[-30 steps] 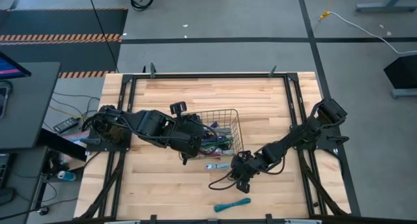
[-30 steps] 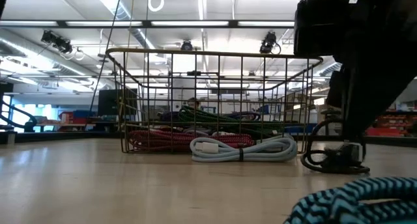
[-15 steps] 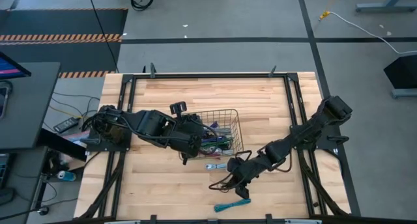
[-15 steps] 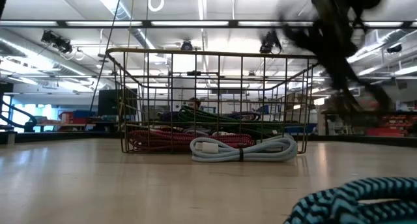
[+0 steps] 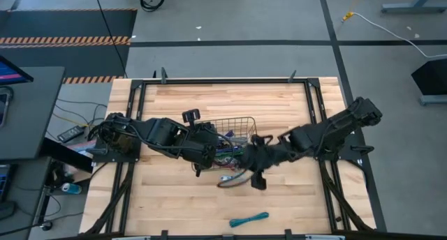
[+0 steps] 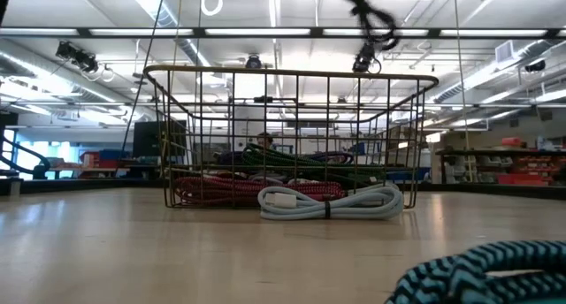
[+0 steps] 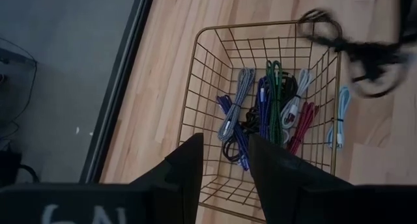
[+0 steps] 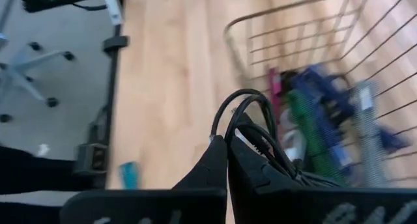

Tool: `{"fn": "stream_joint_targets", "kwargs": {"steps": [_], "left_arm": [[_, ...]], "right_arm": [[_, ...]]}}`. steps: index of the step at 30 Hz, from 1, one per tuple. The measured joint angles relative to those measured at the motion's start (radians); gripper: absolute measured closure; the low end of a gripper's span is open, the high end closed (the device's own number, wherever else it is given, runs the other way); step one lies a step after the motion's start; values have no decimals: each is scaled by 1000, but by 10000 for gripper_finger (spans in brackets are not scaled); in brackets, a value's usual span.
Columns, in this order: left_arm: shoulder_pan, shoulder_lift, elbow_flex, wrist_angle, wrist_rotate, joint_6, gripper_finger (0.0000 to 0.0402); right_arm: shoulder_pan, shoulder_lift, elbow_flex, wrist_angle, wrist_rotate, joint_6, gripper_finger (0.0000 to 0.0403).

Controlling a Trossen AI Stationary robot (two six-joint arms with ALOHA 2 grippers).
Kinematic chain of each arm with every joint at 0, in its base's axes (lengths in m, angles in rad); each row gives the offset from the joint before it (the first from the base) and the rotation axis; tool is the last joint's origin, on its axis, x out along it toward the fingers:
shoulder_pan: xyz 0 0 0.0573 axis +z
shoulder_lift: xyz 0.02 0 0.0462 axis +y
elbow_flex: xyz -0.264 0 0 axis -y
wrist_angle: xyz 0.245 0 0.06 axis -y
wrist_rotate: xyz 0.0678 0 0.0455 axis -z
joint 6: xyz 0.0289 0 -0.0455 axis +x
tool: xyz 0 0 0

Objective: Pick and place USB-C Cables
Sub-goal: Put the black charger cable into the gold wire basket

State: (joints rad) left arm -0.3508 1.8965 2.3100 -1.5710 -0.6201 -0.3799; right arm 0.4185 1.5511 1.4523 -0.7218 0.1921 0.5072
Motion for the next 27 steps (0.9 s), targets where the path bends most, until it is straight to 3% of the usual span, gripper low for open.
{"fn": "stream_joint_targets", "kwargs": {"steps": [12,27], "left_arm": [[0,0,0,0,0,-10,271],[0,0,0,0,1,-10,271]], "right_arm": [[-215,1,5,-92,7,-206,402],[-336,2,-208,127,-85,-230,403]]}}
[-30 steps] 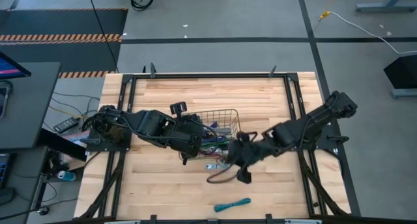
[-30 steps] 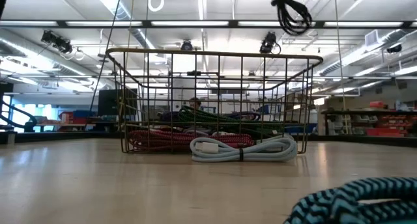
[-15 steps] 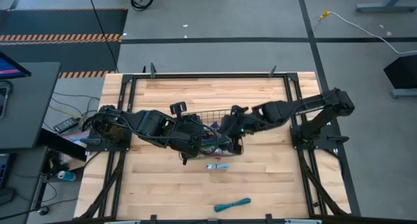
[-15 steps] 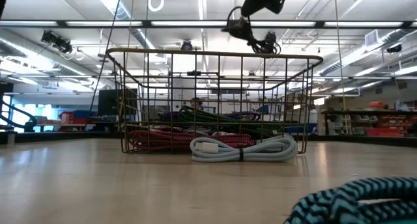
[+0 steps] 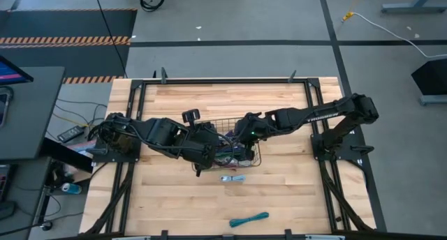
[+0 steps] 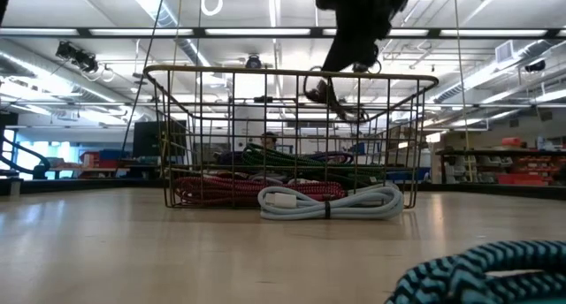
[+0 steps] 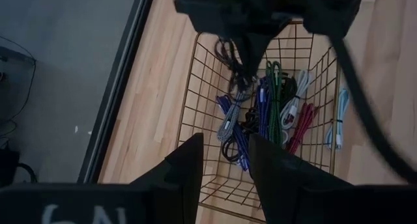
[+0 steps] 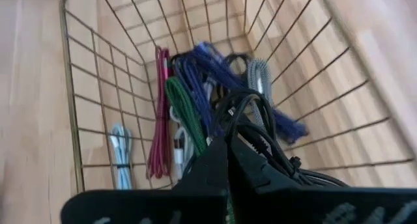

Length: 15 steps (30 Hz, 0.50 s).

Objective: Pick and place USB-C Cables
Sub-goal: Put the black charger cable into the gold wire basket

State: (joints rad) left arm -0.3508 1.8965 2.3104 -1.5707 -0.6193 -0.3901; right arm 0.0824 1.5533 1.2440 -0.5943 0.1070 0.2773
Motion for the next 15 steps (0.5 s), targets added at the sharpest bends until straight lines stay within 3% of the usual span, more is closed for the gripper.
{"fn": "stream_joint_targets", "kwargs": {"steps": [15], "left_arm": [[0,0,0,0,0,0,271]], "right_arm": [[-11,0,-117,109,-5,64,403]]}}
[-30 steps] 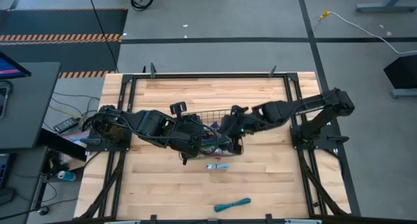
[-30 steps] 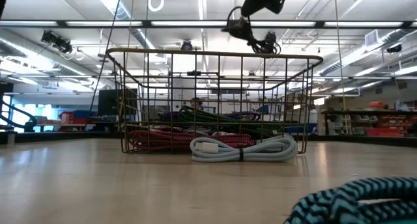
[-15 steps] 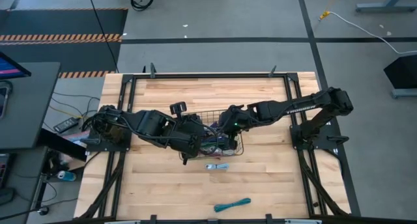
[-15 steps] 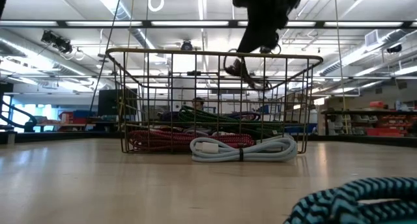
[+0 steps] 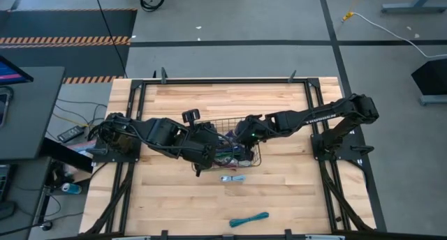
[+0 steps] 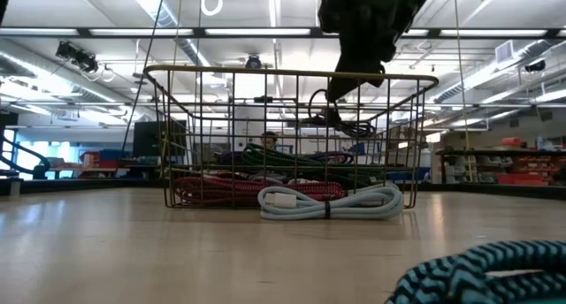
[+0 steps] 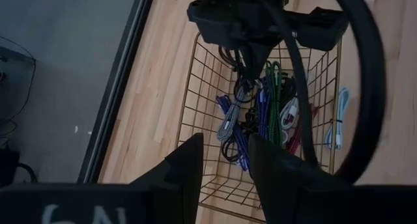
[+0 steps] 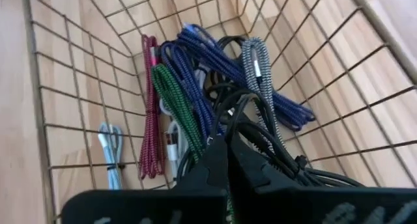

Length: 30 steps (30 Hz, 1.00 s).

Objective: Pick and place USB-C Cables
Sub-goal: Put the black charger cable into the gold wire basket, then adjust the blue patterned charger cable

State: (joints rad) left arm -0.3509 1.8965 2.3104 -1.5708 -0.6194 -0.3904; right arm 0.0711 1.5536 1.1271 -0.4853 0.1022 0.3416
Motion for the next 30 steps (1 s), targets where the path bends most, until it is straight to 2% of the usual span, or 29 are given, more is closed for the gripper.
{"fn": "stream_joint_targets", "kwargs": {"steps": [19,30], "left_arm": [[0,0,0,0,-1,-16,271],[0,0,0,0,-1,-18,271]], "right_arm": [[-16,0,0,44,-14,-4,400],[-14,0,0,47,-43,-4,334]]}}
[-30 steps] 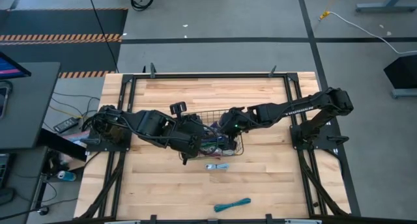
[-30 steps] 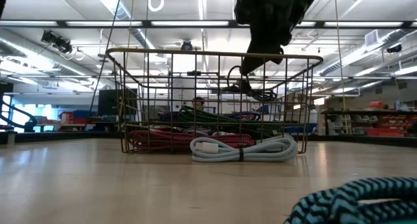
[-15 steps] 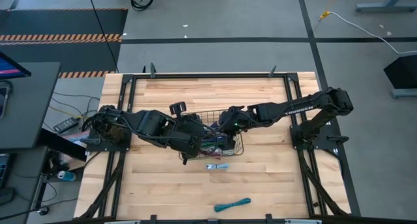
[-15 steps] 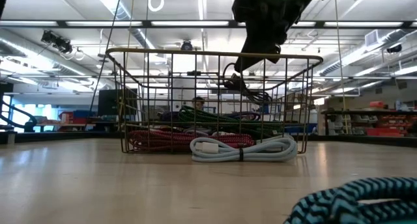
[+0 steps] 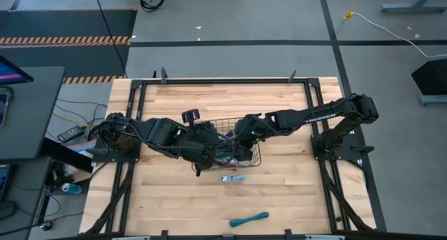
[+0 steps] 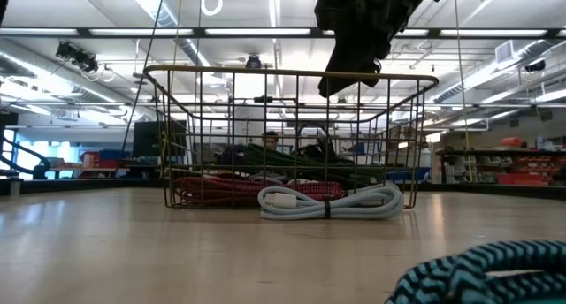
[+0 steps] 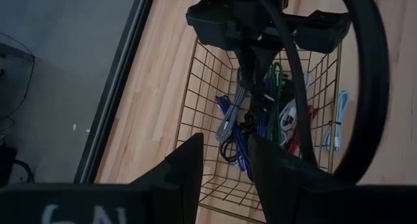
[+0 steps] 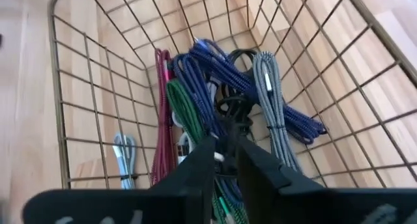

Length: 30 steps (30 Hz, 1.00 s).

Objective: Pick and place USB-C Cables
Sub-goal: Adjust the blue patterned charger cable

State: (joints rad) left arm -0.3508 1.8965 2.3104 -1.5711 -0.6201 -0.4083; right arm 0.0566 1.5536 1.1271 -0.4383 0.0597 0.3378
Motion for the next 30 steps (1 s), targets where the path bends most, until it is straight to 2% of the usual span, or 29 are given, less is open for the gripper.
{"fn": "stream_joint_targets", "kwargs": {"steps": [8,13,18,22,27,30], "left_arm": [[0,0,0,0,0,0,271],[0,0,0,1,-1,6,271],[0,0,0,0,0,12,271],[0,0,0,0,0,12,271],[0,0,0,0,0,23,271],[0,0,0,0,0,27,271]], "right_arm": [[0,-38,36,79,-41,0,325],[12,-103,138,64,-141,-24,325],[56,-169,227,-23,-201,-30,353],[134,-207,272,-131,-215,-22,396],[279,-226,283,-142,-209,90,399],[378,-207,283,-153,-166,190,400]]}}
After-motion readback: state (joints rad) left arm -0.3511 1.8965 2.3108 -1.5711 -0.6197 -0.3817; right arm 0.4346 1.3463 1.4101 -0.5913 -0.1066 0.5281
